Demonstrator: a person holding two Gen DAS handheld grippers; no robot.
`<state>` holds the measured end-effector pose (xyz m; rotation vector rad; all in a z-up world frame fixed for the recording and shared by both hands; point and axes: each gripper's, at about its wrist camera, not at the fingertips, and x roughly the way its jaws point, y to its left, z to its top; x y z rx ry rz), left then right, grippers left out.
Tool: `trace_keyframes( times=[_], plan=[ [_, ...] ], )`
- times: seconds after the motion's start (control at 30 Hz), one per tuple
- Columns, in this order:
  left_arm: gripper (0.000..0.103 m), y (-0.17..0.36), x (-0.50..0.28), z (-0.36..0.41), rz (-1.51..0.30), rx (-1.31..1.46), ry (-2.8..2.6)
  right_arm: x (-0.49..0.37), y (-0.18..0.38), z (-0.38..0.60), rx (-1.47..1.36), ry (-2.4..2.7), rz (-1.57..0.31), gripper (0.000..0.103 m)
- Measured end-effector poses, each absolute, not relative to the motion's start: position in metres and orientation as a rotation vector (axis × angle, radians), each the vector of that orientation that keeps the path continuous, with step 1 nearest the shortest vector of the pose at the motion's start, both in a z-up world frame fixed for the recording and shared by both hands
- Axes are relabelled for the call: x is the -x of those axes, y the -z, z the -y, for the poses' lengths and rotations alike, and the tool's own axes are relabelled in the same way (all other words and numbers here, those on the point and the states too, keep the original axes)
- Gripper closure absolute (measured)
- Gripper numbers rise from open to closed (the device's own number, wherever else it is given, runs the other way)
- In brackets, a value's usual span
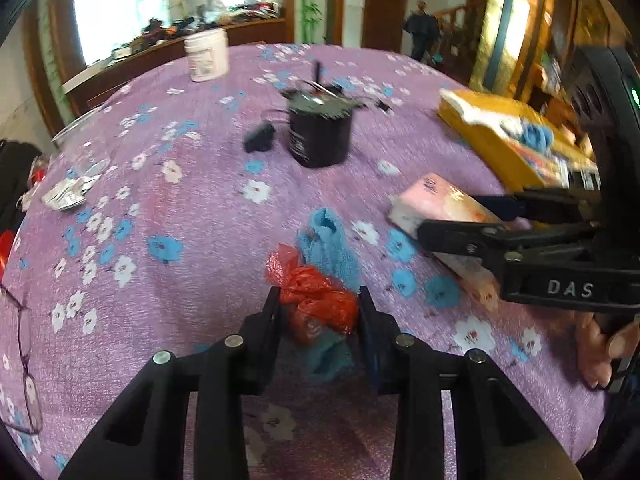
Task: Organize soft objects
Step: 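Grasp the pink tissue pack with the right gripper while the left gripper grasps the blue towel and red bag, then lift the pink tissue pack and blue towel with red bag toward the tray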
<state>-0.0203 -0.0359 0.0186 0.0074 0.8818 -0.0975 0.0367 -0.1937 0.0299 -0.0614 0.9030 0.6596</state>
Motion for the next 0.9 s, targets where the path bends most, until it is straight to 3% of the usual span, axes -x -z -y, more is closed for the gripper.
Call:
trace_keyframes(
  times=[0.43,0.9],
  plan=[
    [0.069,-0.038,0.03,-0.006,-0.74,0.164,-0.123,-0.029,-0.043,0.192,0.069,-0.667,-0.812,0.048],
    [0.069,-0.046,0.042,-0.015,-0.662,0.171,-0.248,-0.03,-0.048,0.196,0.042,-0.668,-0.781,0.048]
  ],
)
